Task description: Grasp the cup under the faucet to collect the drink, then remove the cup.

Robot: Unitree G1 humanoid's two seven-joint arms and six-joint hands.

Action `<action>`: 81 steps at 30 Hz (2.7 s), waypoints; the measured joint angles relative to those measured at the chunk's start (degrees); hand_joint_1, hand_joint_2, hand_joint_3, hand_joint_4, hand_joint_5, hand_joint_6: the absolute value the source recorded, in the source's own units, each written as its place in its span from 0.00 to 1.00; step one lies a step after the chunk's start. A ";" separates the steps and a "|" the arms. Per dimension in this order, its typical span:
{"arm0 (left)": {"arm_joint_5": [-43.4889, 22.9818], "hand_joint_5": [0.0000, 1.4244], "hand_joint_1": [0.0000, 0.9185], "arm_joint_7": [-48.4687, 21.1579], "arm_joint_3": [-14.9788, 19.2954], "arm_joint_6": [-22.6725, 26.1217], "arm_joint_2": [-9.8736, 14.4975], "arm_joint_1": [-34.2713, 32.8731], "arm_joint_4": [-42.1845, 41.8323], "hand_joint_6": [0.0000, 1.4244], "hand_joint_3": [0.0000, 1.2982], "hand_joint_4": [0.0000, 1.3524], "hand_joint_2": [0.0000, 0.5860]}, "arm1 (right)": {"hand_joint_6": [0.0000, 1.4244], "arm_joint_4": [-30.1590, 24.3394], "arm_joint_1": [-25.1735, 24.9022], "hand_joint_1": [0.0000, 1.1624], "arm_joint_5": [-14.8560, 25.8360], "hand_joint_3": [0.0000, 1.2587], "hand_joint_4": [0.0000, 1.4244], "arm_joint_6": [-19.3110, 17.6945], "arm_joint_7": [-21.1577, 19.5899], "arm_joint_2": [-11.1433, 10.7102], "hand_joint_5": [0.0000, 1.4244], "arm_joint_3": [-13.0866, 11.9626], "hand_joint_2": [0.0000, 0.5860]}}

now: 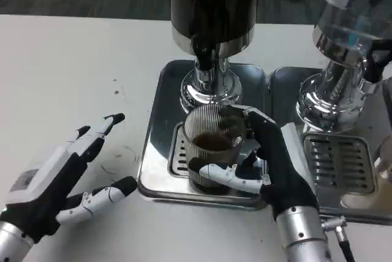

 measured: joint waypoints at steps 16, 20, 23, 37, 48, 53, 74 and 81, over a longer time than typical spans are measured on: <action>11.07 0.00 0.00 9.91 -0.03 6.94 4.44 7.58 -10.49 0.00 0.00 0.00 0.25 | 0.81 -9.84 6.74 0.89 -0.17 0.40 0.47 0.43 3.44 -2.12 0.61 0.17 0.29; 13.38 0.00 0.00 10.20 -0.10 9.66 6.28 10.58 -13.82 0.00 0.00 0.00 0.24 | 0.82 -11.73 8.05 0.89 -0.20 0.40 0.47 0.44 4.16 -2.29 0.61 0.73 0.29; 14.86 0.00 0.00 10.22 -0.13 10.61 7.36 12.02 -15.88 0.00 0.00 0.00 0.24 | 0.82 -12.97 8.86 0.89 -0.21 0.40 0.47 0.44 4.69 -2.38 0.61 1.15 0.29; 17.38 0.00 0.00 12.74 0.09 16.78 7.97 20.44 -25.40 0.00 0.00 0.00 0.24 | 0.83 -19.04 12.87 0.90 -0.08 0.40 0.48 0.45 7.88 -4.00 0.62 2.50 0.27; 17.70 0.00 0.00 18.19 2.53 18.87 7.95 27.30 -31.15 0.00 0.00 0.00 0.25 | 0.84 -23.64 16.11 0.89 0.14 0.40 0.48 1.38 11.86 -5.02 0.62 2.61 0.28; 17.65 0.00 0.00 18.39 3.80 20.14 7.90 29.21 -32.65 0.00 0.00 0.00 0.24 | 0.84 -25.40 16.49 0.89 0.26 0.40 0.48 1.73 13.42 -5.77 0.62 2.43 0.29; 17.44 0.00 0.00 17.61 3.53 22.53 5.06 31.82 -35.60 0.00 0.00 0.00 0.25 | 0.84 -26.59 16.14 0.88 1.09 0.40 0.48 2.39 16.95 -6.96 0.62 2.85 0.28; 17.31 0.00 0.00 16.71 3.54 22.79 4.89 31.79 -35.83 0.00 0.00 0.00 0.25 | 0.84 -26.59 16.06 0.88 1.07 0.40 0.48 2.39 16.96 -6.96 0.62 2.86 0.27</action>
